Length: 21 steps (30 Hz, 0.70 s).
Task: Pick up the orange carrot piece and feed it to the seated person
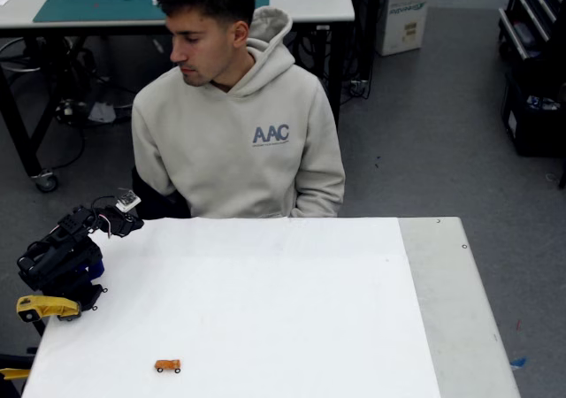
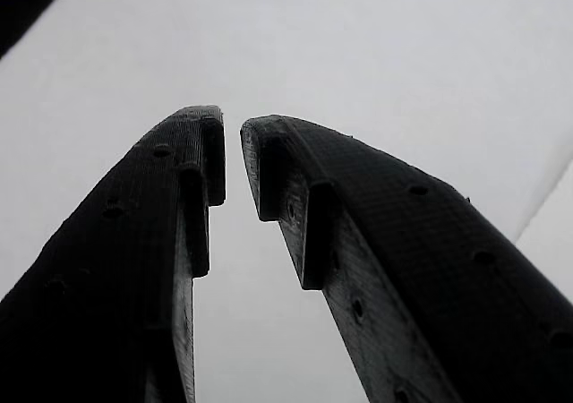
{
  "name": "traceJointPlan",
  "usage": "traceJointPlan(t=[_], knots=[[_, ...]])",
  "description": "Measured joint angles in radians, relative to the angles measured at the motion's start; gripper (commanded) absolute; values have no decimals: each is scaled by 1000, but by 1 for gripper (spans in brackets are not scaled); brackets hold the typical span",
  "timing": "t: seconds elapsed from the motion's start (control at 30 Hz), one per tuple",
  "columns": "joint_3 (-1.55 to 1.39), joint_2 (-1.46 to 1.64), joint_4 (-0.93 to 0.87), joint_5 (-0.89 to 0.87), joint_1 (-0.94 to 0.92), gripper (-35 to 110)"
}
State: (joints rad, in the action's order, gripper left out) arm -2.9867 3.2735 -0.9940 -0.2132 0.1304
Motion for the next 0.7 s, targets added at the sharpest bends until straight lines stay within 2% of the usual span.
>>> traceJointPlan(t=[0.17,0.7], knots=[[0,-9,0,110,2,-2],[0,-9,0,126,0,-2]])
